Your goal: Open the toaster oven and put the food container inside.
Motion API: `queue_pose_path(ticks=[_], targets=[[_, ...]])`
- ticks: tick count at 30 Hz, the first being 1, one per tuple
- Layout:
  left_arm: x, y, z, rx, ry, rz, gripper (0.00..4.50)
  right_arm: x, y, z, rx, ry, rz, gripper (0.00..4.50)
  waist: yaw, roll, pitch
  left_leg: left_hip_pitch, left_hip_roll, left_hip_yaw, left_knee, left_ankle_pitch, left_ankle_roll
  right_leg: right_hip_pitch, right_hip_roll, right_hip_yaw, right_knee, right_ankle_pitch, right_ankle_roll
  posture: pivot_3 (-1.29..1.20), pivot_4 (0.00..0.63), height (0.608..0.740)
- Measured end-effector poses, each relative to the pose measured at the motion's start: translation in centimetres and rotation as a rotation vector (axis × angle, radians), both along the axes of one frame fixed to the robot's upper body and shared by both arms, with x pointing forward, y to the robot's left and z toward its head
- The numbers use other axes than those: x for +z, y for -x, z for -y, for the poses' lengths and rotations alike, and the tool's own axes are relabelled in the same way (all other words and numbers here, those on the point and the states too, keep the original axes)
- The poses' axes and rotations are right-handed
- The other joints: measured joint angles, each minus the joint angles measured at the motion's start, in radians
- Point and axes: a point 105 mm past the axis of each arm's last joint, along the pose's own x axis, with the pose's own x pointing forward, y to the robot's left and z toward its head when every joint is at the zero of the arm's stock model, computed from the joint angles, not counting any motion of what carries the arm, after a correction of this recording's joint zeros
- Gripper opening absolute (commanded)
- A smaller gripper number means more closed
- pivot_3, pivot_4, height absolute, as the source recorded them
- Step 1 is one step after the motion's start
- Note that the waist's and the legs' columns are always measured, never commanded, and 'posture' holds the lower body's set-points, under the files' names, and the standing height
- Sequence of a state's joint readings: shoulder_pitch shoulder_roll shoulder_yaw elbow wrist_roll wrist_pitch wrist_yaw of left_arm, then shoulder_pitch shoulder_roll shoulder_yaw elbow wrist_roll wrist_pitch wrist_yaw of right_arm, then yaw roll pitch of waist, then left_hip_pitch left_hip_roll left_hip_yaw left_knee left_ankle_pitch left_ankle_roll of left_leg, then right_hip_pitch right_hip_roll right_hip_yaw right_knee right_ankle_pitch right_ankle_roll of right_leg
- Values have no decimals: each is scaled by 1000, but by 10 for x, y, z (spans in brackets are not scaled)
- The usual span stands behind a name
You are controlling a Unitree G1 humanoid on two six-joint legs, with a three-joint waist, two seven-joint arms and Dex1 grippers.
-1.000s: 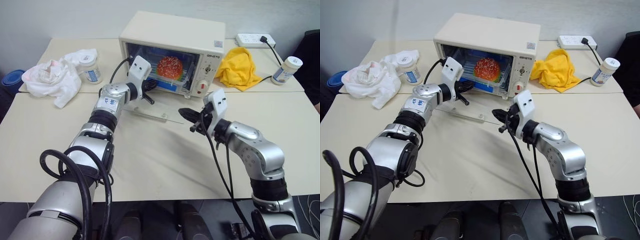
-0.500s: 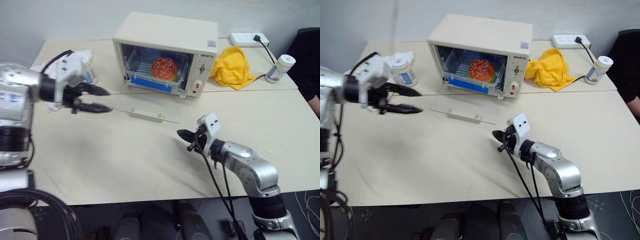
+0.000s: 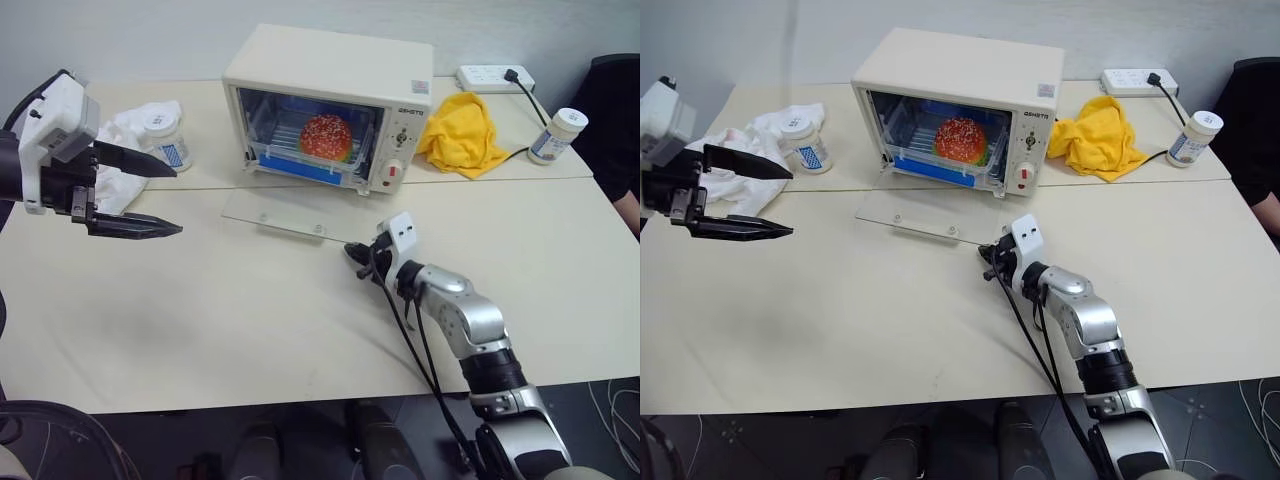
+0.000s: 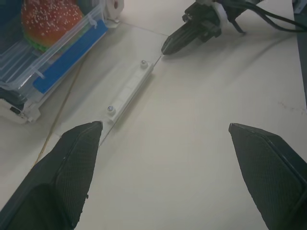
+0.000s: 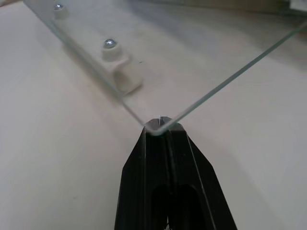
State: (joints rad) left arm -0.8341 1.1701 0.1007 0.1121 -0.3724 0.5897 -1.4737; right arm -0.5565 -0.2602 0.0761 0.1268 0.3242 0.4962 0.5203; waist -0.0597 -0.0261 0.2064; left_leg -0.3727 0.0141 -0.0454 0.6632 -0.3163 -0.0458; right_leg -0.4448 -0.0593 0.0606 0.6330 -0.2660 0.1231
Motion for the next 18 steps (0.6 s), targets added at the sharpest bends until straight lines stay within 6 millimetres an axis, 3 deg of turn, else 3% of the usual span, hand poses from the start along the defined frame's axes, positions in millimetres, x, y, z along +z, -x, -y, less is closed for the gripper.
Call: queue_pose_path(ticks=[2, 6, 8, 15, 18], targets=[[-2, -2, -4, 23, 12, -2, 4484, 24, -5, 7, -7, -31, 54, 0, 0, 2, 1, 0, 0, 0, 0, 0, 0, 0, 0, 0, 0, 0, 0, 0, 150, 740], [-2, -9, -15, 83, 52, 3, 4484, 101, -2, 26, -9, -103, 241, 0, 1, 3, 2, 0, 0, 0, 0, 0, 0, 0, 0, -1, 0, 0, -1, 0, 150, 740], [1, -14, -21, 115, 86, 16, 4500, 122, 7, 36, 13, -113, 265, 675, 4, 3, 2, 0, 0, 0, 0, 0, 1, 0, 0, -1, 0, 0, -1, 0, 150, 740], [14, -19, -27, 153, 133, 68, 4500, 128, 41, 70, 78, -12, 176, 2928, 10, 3, 2, -1, 0, 0, 1, -1, 2, 0, -1, -1, -1, 0, 0, 0, 150, 740], [14, -19, -27, 149, 131, 72, 4500, 140, 54, 91, 55, 2, 167, 3948, 9, 3, 2, -1, 0, 0, 1, -1, 2, 0, -1, -1, -1, 0, 0, 0, 150, 740]])
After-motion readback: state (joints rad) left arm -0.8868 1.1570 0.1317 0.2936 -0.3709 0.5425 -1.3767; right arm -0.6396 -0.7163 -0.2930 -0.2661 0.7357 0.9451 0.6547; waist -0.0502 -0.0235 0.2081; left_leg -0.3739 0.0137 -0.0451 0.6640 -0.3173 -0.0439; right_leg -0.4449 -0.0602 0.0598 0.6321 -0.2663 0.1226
